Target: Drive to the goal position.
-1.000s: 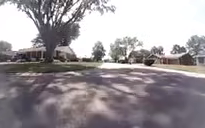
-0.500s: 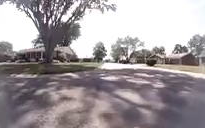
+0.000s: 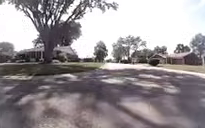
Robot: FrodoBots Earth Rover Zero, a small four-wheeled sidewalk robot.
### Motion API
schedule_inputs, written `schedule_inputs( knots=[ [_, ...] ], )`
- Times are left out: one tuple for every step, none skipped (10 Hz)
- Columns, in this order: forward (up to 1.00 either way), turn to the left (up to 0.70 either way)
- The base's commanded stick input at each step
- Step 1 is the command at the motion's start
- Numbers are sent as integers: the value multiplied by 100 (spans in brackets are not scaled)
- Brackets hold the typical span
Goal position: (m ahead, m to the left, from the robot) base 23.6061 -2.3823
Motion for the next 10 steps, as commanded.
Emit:
schedule_inputs(
  knots=[
    [100,-5],
    [100,0],
    [100,0],
    [100,0],
    [100,0],
    [100,0],
    [100,0],
    [100,0],
    [100,0],
    [100,0]
  ],
)
